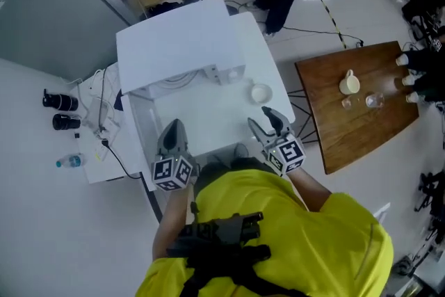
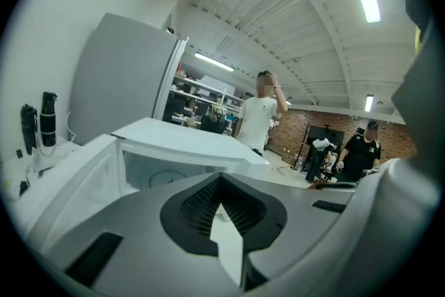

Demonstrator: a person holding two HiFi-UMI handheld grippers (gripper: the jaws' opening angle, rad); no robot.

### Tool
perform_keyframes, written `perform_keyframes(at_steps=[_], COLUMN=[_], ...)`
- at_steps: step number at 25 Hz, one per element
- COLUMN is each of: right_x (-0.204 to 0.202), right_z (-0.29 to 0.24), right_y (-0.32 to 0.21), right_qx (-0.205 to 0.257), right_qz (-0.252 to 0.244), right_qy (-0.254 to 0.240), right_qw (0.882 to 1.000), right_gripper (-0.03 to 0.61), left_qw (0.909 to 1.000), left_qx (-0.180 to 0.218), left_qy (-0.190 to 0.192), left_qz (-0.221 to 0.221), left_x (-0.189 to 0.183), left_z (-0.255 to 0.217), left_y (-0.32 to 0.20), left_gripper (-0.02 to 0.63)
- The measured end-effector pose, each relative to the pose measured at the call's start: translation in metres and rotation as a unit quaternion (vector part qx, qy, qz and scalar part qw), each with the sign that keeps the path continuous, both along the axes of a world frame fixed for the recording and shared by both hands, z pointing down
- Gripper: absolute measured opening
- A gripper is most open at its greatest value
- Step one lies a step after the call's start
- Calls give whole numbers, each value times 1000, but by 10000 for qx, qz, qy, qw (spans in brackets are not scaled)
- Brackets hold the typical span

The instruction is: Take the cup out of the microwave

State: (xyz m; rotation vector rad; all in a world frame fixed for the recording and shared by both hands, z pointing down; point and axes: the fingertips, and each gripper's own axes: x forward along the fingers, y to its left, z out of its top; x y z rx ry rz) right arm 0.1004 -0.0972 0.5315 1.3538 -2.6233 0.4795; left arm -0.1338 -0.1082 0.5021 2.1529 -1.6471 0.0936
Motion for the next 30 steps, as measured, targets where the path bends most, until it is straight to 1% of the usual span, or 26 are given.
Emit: perform_keyframes(at_steps=[1, 2, 3, 4, 5, 6, 7, 8, 11, 13, 15, 17, 20, 23, 26, 30], right_x=[-12, -23, -31, -37, -43, -49, -54, -60, -72, -78, -82, -83, -84, -92, -102, -112], right_z=[-26, -51, -76, -101, -125, -148, -169, -187, -221, -229, -226, -211, -193, -191, -190, -193], right_y=[-8, -17, -26, -33, -37, -39, -36, -32, -15, -4, 3, 2, -7, -8, -6, -5], right_qx=[262, 467, 634, 779, 917, 1059, 1195, 1306, 1448, 1472, 1423, 1260, 969, 1001, 958, 1094], right_qz=[-146, -224, -241, -217, -181, -170, -195, -245, -410, -481, -518, -515, -423, -394, -443, -435], right_qy=[-39, -123, -250, -385, -496, -593, -693, -802, -1000, -968, -862, -753, -796, -708, -729, -641], right_qw=[9995, 9986, 9974, 9960, 9944, 9925, 9902, 9879, 9835, 9832, 9847, 9878, 9912, 9917, 9917, 9910], right_gripper=[195, 172, 172, 132, 67, 44, 44, 7, 5, 3, 3, 3, 2, 3, 3, 3], left_qw=[9999, 9997, 9992, 9985, 9976, 9966, 9957, 9948, 9927, 9925, 9923, 9919, 9927, 9932, 9940, 9940], left_qx=[110, 237, 382, 534, 676, 798, 898, 983, 1185, 1217, 1239, 1270, 1197, 1161, 1085, 1078], left_qy=[-7, -16, -32, -58, -95, -140, -179, -199, -142, -115, -71, -31, -84, 9, 125, 164], left_qz=[-47, -82, -105, -118, -127, -138, -155, -172, -159, -84, -50, -91, -97, -2, 38, 85], left_x=[-6, -11, -15, -19, -23, -27, -31, -35, -44, -47, -51, -56, -61, -64, -69, -73], left_z=[-14, -28, -43, -57, -71, -84, -96, -107, -135, -150, -161, -164, -160, -162, -160, -158], left_y=[0, 1, 2, 3, 6, 9, 12, 16, 29, 38, 46, 50, 46, 44, 40, 38], left_gripper=[-6, -6, -6, -6, -6, -6, -6, -6, -6, -6, -6, -6, -6, -6, -6, -6])
